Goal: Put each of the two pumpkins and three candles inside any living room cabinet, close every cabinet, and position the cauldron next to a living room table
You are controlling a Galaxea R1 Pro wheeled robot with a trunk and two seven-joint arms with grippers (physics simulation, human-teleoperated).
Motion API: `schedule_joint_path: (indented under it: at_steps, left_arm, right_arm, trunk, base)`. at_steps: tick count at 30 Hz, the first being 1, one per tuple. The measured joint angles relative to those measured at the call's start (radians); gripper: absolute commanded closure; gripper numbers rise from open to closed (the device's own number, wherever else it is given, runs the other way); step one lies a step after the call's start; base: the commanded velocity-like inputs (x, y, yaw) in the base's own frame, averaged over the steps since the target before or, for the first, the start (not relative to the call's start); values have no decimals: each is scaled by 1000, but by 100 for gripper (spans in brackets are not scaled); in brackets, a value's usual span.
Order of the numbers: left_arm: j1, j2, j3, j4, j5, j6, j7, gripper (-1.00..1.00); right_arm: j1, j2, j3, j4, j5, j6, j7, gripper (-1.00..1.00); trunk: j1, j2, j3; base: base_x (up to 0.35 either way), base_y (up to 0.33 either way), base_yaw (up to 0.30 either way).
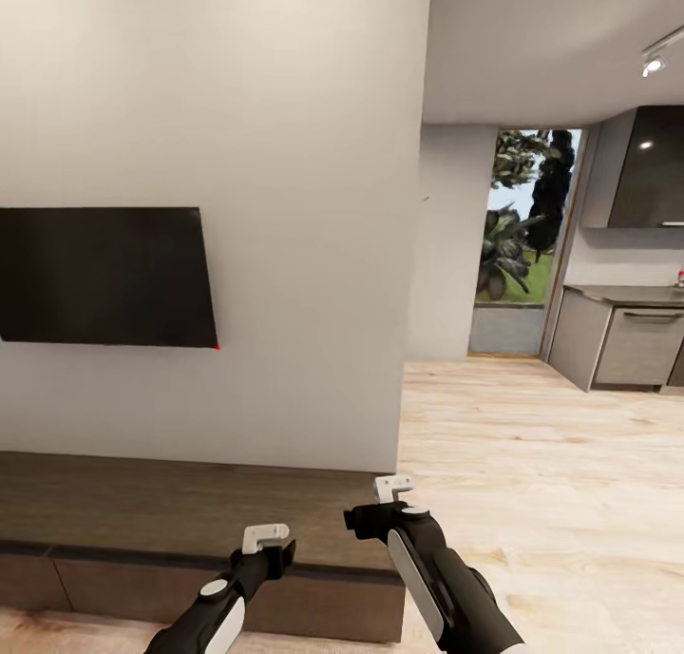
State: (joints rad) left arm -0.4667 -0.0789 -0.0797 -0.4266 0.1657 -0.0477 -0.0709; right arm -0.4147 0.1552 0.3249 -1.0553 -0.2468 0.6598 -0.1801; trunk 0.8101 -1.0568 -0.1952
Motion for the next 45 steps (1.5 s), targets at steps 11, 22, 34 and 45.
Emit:
schedule_joint_path:
  at_steps: [11,22,34,45]
  left_arm:
    - [-1,-1,49,106,0,-134,9,-100]
    - [-2,0,67,171,-1,-200,11,-100]
    - [-2,2,67,173,1,-198,2,-100]
    - [-2,2,66,165,3,-197,1,-100]
  right_arm:
    - [117,-34,-50,-283,-3,67,6,-100]
    - [159,-40,-96,-388,-5,118,11,-100]
    - [148,-43,-324,-55,-182,86,229,-100]
    - [143,-51,-426,171,-349,-122,321,-100]
  trunk:
    - [42,-77,-35]
    - [84,-154,-69]
    - [130,-238,-107]
    - [169,-309,-138]
  base:
    - [0,0,0]
    - [0,0,0]
    - [0,0,0]
    - [0,0,0]
